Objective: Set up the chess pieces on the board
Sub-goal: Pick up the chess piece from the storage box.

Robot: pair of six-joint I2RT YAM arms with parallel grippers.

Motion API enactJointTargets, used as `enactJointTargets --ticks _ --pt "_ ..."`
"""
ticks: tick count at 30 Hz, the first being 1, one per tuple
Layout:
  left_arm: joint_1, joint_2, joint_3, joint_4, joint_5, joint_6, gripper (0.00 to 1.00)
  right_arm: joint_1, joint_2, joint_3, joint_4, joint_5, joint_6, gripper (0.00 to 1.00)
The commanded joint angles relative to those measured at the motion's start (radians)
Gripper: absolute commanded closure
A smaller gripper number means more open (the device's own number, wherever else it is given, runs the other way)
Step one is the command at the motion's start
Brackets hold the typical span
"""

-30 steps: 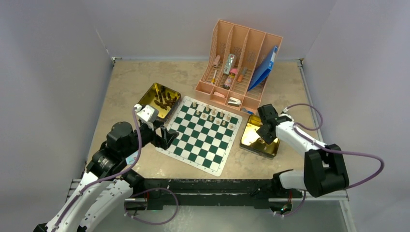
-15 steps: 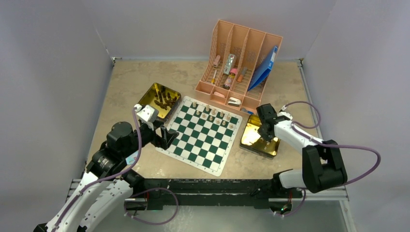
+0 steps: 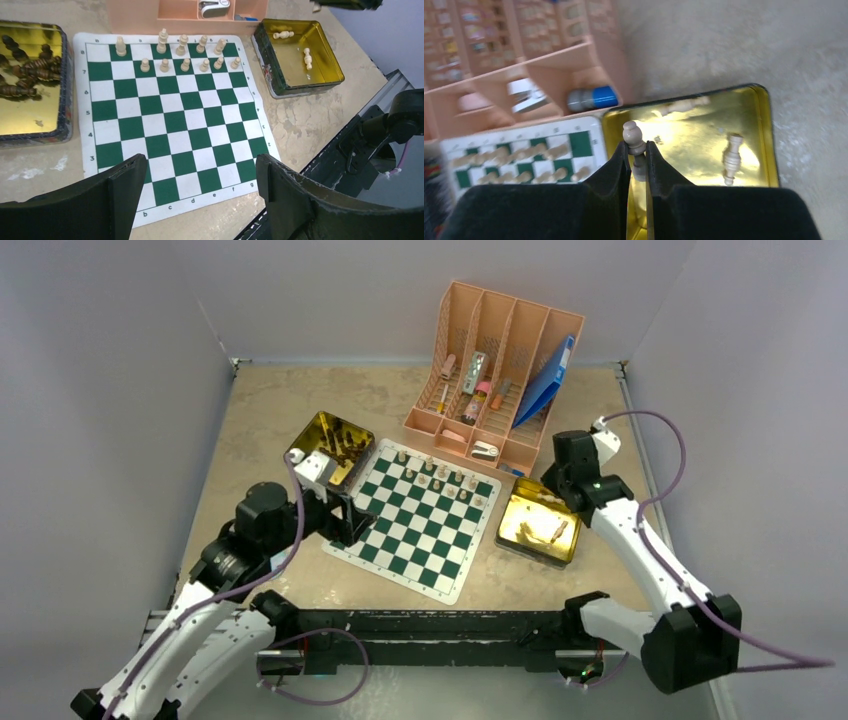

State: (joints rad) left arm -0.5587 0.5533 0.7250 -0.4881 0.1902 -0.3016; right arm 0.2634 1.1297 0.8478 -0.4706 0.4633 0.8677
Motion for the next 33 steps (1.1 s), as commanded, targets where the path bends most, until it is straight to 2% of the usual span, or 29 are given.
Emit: enactJointTargets --ticks 1,4,7,10,16,24,33 --pt "-0.003 0.093 0.034 0.005 0.033 -0.052 0.2 0.003 -0.102 0.018 0.205 -0.341 -0.265 0.92" --pt "0.0 0.171 0.076 -0.009 0.067 -0.077 0.21 0.011 -0.171 -0.053 0.36 -0.619 -0.356 0.92" --pt "-0.001 0.248 0.122 -0.002 0.128 -0.116 0.23 0.035 -0.212 -0.109 0.463 -0.766 -0.385 0.92" --pt "0.0 0.313 0.169 0.016 0.179 -0.143 0.25 0.101 -0.213 -0.144 0.561 -0.829 -0.409 0.92" --pt "0.0 0.401 0.263 0.089 0.334 -0.157 0.3 0.311 -0.182 -0.202 0.79 -0.9 -0.424 0.89" --pt "-0.001 0.44 0.301 0.177 0.469 -0.252 0.39 0.382 -0.193 -0.254 0.996 -1.043 -0.421 0.91" --pt "0.0 0.513 0.31 0.234 0.548 -0.332 0.45 0.407 -0.196 -0.25 1.02 -1.072 -0.428 0.91"
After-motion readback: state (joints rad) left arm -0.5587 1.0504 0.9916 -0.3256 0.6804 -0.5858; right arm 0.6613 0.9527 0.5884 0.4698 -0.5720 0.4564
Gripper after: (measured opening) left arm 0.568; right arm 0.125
